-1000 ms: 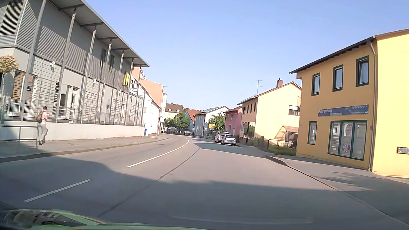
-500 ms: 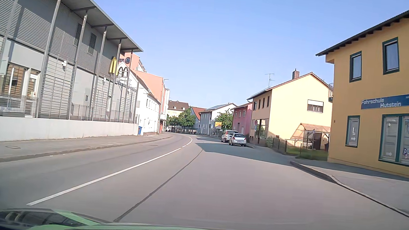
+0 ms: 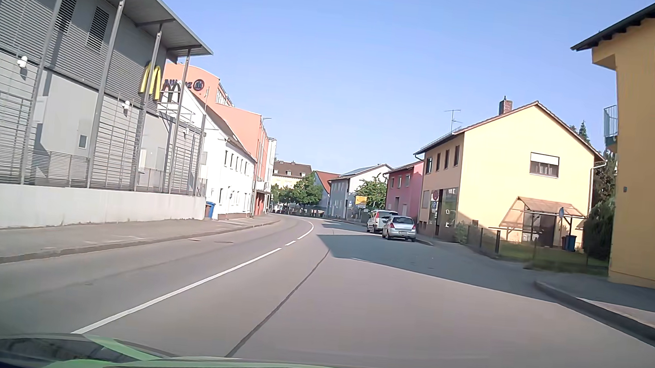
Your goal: Follow the waypoints while adhering to traffic rules and regulations
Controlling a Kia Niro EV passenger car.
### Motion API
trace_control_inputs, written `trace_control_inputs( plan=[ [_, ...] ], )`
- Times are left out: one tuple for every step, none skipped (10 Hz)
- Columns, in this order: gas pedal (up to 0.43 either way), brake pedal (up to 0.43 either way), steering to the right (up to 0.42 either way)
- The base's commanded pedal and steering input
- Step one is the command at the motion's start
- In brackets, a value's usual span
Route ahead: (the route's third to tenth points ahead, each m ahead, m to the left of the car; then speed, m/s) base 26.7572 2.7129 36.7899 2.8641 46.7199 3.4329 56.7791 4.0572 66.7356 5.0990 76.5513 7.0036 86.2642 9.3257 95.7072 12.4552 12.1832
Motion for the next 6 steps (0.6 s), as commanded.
trace_control_inputs(
  plan=[
    [0.008, 0.000, -0.019],
    [0.047, 0.000, -0.019],
    [0.047, 0.000, -0.019],
    [0.047, 0.000, -0.019],
    [0.059, 0.000, -0.016],
    [0.059, 0.000, -0.012]
  ],
)
